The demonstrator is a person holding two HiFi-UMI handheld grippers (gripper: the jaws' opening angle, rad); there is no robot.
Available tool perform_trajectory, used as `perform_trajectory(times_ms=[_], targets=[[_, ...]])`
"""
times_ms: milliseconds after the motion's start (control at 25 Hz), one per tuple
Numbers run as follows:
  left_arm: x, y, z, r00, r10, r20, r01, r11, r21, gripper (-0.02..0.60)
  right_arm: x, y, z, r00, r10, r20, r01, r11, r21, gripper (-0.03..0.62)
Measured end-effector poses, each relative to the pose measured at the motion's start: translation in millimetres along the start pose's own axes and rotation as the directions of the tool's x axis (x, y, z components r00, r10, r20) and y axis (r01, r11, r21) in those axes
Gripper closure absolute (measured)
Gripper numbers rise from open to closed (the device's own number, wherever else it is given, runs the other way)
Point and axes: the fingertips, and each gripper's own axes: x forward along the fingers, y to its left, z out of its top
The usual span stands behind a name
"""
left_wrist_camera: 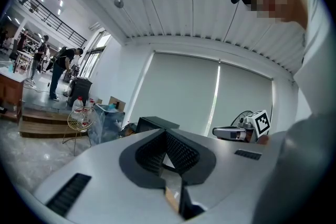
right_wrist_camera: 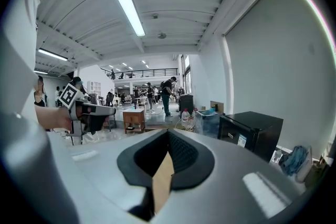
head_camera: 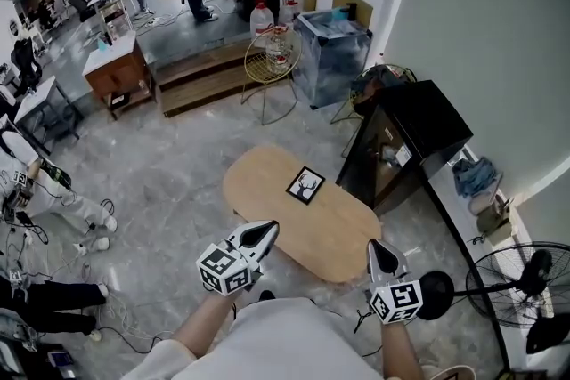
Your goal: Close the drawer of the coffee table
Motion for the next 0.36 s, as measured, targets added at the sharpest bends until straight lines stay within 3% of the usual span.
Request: perform_trajectory(times_ms=[360], targets=[[-2.4,-1.6,1.6,1.000,-0.002,0.000,0.002,1.000,-0.011,0.574,-3.8,1.1,2.9,1.000,-0.001,0.002,0.001,1.000,0.008,0.583]])
